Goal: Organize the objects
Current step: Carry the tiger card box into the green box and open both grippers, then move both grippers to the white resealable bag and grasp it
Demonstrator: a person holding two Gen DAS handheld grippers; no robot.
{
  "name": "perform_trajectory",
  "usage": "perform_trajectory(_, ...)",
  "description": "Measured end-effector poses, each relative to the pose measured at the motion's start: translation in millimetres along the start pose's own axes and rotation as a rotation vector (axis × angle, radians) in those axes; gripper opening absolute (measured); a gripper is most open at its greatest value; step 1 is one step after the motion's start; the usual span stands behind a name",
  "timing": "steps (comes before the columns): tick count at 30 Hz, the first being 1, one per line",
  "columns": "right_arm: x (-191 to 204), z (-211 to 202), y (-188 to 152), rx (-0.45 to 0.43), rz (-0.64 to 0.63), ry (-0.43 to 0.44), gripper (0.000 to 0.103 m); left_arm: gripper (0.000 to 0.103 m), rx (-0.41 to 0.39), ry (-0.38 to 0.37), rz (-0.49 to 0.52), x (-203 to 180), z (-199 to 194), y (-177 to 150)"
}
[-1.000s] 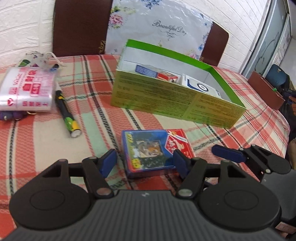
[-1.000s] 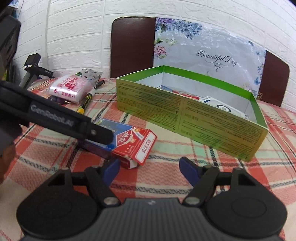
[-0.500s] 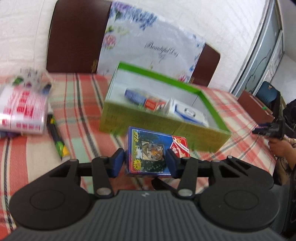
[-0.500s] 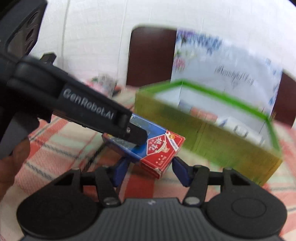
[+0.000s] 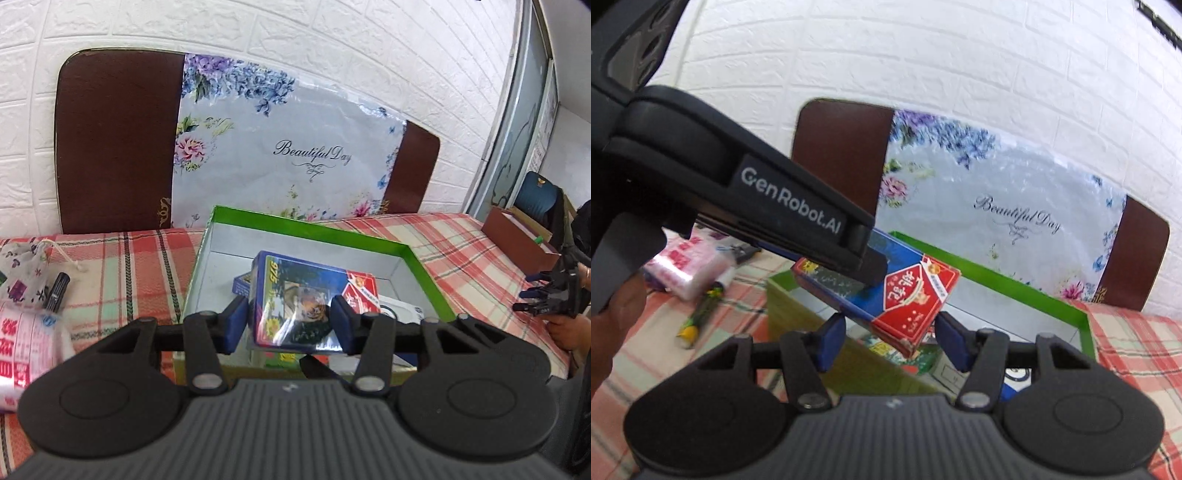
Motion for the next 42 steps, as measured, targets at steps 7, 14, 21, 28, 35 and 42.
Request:
perform_trajectory(7, -3, 34, -6, 0.057, 0.059, -0.045, 0.065, 0.052, 0.075, 0.068, 0.001, 19, 28, -16)
perform_trajectory(14, -2, 11, -6, 0.027, 0.109, -0.072, 0.067, 0.053, 0.036, 0.039, -0.005, 12, 2, -16)
perform_trajectory(21, 21, -24, -14, 0.031, 0.101, -0.034, 0.070, 0.053, 0.042, 0.057, 0.057, 5, -35, -34)
perform_trajectory(28, 55, -38, -45, 0.151, 0.102, 0.045, 0.070, 0.053, 0.132, 0.133, 0.042, 30, -61, -73)
perform_trajectory(35, 76, -52, -63, 0.224, 0.091, 0.079, 0.070, 0.054, 0.164, 0.198, 0.043, 52, -85, -95)
perform_trajectory(42, 96, -62, -62, 0.227, 0.093, 0.112, 0.070, 0.060, 0.145, 0.257, 0.060, 72, -113, -102)
Point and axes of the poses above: each gripper's, at about its wrist camera, not at the fingertips, and z roughly the way its jaws point, x to its left, y to its top, the point moved 7 cm from there along z, roughly the way its jaws point, and after that the axes turned 12 degrees about -x, right-handed, at the moved point
